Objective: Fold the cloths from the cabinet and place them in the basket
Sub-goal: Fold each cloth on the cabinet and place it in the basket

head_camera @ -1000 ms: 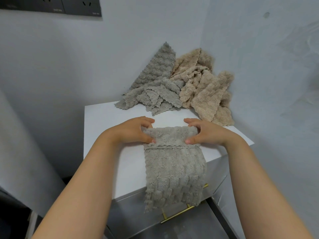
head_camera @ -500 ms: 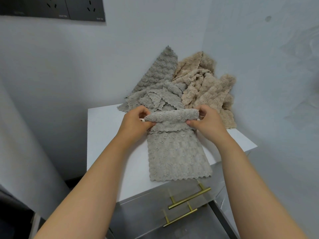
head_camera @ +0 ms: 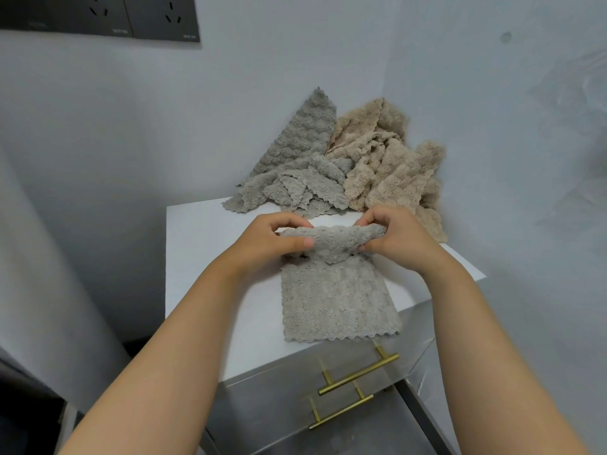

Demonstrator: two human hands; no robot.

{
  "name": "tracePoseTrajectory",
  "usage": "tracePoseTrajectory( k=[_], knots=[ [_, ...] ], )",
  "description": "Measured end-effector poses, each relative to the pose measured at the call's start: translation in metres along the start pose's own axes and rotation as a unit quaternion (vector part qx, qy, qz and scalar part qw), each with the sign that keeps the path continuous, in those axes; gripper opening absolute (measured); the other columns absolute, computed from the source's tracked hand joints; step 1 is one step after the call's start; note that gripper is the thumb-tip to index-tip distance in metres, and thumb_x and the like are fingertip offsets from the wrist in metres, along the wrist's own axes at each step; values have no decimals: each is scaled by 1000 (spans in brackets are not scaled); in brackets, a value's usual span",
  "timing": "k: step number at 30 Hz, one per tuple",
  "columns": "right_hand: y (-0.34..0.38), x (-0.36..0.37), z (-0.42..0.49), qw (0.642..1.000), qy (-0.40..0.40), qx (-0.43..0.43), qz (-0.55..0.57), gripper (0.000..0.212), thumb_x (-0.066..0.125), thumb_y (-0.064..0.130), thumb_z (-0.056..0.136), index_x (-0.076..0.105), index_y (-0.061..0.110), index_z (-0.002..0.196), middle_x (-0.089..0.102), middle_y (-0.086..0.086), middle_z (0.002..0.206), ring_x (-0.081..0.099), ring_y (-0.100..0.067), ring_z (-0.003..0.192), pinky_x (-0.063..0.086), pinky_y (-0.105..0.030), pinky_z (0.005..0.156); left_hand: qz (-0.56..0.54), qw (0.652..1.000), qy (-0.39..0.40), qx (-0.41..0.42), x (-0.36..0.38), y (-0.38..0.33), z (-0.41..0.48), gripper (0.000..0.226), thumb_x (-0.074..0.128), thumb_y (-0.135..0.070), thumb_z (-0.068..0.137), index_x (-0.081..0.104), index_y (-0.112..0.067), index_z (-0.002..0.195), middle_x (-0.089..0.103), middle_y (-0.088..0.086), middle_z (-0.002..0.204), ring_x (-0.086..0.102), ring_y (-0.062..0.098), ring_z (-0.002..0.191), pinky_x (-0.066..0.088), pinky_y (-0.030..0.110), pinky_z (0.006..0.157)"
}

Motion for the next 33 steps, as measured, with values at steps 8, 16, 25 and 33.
tracePoseTrajectory(
  k=[8, 16, 25, 33],
  knots=[
    [-6, -5, -7, 986, 158, 23, -46, 31, 83, 15, 68, 61, 32, 81, 63, 7, 119, 55, -12, 113, 40, -39, 104, 115, 993, 27, 9, 2, 4, -1, 21, 68, -26, 85, 73, -17, 66, 66, -2, 88, 60, 12, 87, 44, 29, 88],
    [-1, 0, -9, 982, 168, 24, -78, 11, 72, 29, 82, 63, 25, 78, 67, -6, 110, 58, -22, 112, 45, -43, 97, 184, 982, 53, 0, 8, 9, 3, 18, 80, -18, 72, 65, -15, 64, 65, -8, 105, 58, 3, 99, 38, 21, 90],
    [-4, 2, -9, 975, 180, 65, -111, 53, 76, 22, 79, 50, 25, 125, 48, 3, 123, 47, -17, 116, 38, -27, 94, 319, 946, 60, -25, 2, 8, 6, 53, 83, -35, 67, 56, -36, 113, 54, -8, 113, 51, 8, 107, 39, 23, 90],
    [-9, 5, -3, 976, 150, 85, -131, 39, 81, 25, 74, 64, 10, 105, 64, -3, 97, 60, -22, 89, 48, -32, 72, 318, 947, 18, -36, -1, 6, 3, 61, 78, -45, 70, 54, -37, 126, 50, -7, 118, 47, 8, 112, 31, 21, 89]
  ],
)
Point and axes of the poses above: each hand's wrist, its own z-axis towards the middle knuckle, its own x-axis out of the palm, y = z × x, the point moved 2 cm from there along z, towards the middle knuckle
